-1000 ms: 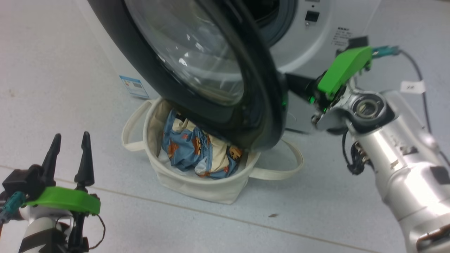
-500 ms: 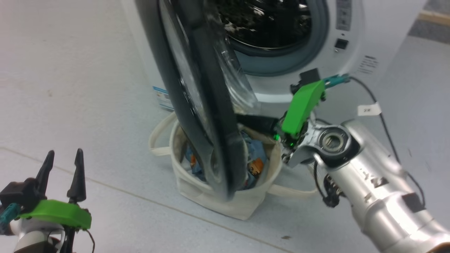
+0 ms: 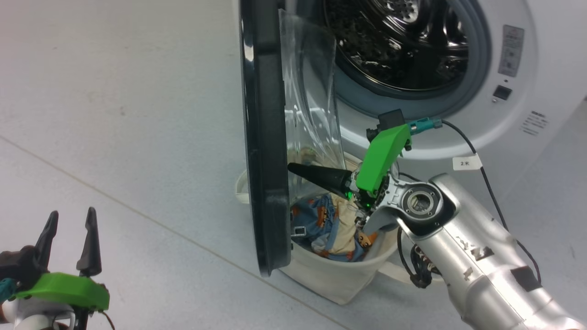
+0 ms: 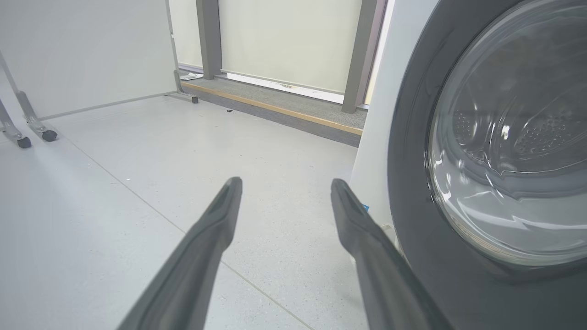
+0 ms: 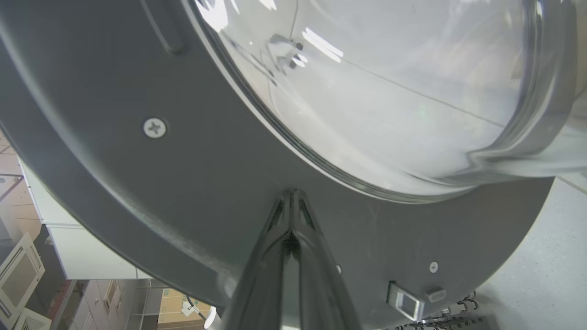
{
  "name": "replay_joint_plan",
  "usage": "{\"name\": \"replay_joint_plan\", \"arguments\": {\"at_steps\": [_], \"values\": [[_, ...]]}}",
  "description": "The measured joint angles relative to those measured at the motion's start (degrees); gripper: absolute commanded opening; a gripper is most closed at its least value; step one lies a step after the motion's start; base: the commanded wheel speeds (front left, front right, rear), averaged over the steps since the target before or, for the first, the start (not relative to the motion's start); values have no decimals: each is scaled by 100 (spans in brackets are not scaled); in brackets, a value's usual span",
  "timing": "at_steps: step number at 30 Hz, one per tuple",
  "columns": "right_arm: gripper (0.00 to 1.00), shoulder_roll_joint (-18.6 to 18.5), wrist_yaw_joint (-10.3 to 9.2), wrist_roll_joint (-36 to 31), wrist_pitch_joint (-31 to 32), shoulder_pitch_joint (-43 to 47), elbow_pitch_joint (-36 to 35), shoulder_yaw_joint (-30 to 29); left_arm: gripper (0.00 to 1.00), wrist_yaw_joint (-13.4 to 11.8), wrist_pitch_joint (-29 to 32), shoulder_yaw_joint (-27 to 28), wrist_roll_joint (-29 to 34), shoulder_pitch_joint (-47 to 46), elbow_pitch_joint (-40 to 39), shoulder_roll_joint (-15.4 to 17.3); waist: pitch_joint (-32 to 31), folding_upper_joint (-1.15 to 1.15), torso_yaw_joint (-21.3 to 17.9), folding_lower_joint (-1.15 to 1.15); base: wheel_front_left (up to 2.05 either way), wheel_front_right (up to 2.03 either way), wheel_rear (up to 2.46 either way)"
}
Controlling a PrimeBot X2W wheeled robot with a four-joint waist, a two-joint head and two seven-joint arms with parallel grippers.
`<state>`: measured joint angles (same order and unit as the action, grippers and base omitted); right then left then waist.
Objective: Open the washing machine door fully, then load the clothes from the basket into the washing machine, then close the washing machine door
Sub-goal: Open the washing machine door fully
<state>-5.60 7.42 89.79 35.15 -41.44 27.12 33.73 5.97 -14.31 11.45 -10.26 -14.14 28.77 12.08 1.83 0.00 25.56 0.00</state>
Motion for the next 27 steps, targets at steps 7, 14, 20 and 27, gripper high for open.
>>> {"name": "replay_joint_plan", "arguments": {"at_steps": [7, 14, 20, 27], "values": [[0, 81, 0, 114, -66, 113, 30, 101, 100, -49, 0, 97, -10, 135, -94, 64, -55, 0, 390, 0, 0, 0, 0], [0, 137, 0, 235, -183, 68, 75, 233, 100, -91, 0, 140, -62, 221, -249, 56, -7, 0, 421, 1, 0, 0, 0], [0, 116, 0, 194, -423, 72, -73, 249, 100, -90, 0, 130, -62, 237, -256, 55, -62, 0, 377, 1, 0, 0, 0], [100, -513, 0, -1433, -1953, 117, -421, 396, 100, -90, 0, 91, -67, 245, -241, 63, -175, 0, 300, 0, 0, 0, 0]]}}
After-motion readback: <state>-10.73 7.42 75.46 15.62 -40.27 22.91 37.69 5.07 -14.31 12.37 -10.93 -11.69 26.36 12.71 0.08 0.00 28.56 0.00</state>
